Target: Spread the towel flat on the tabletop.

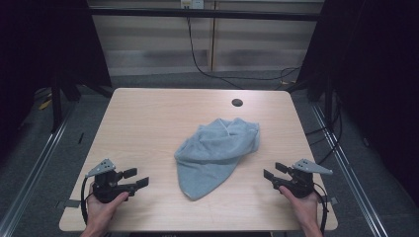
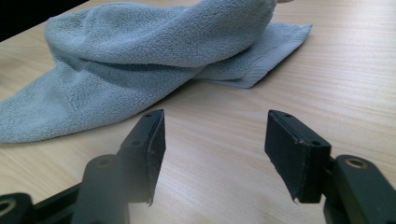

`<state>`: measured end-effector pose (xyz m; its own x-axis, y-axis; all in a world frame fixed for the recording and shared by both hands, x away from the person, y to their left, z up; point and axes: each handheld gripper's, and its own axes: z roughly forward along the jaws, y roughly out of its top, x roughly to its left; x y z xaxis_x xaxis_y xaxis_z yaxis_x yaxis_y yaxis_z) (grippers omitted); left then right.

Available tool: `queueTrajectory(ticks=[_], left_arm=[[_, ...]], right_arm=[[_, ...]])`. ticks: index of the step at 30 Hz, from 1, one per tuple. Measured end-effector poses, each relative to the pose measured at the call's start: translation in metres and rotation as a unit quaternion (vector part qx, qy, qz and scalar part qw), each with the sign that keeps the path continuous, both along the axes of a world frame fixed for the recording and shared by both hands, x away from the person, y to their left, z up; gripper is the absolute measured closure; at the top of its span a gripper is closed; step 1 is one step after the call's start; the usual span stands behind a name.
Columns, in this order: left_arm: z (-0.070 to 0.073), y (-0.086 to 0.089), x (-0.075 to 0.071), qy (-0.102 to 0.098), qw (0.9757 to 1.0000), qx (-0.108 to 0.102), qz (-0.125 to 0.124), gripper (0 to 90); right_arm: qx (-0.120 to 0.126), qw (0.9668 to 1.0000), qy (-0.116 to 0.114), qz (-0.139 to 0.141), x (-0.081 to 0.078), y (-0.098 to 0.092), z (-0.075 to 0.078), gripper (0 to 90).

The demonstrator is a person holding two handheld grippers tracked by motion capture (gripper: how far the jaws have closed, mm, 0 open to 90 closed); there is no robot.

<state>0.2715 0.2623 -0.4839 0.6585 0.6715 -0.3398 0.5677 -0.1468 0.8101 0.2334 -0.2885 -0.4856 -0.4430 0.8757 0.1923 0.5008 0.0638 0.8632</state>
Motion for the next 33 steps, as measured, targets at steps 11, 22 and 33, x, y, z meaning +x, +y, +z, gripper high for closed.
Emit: queueTrajectory(ticks=[11, 22, 33], left_arm=[[0.0, -0.005, 0.003, 0.0, 0.9997, -0.003, -0.026, 28.7], [-0.001, -0.011, 0.001, -0.009, 0.9986, 0.018, -0.049, 31.3], [-0.003, -0.014, 0.005, -0.005, 0.9983, 0.026, -0.052, 28.5]], right_arm=[[0.019, 0.9975, 0.044, 0.051, 0.01, 0.017, 0.007, 39.1], [0.007, 0.9934, 0.056, 0.1, 0.038, 0.04, 0.024, 29.6], [-0.005, 0.9902, 0.051, 0.13, 0.086, 0.065, 0.041, 29.5]])
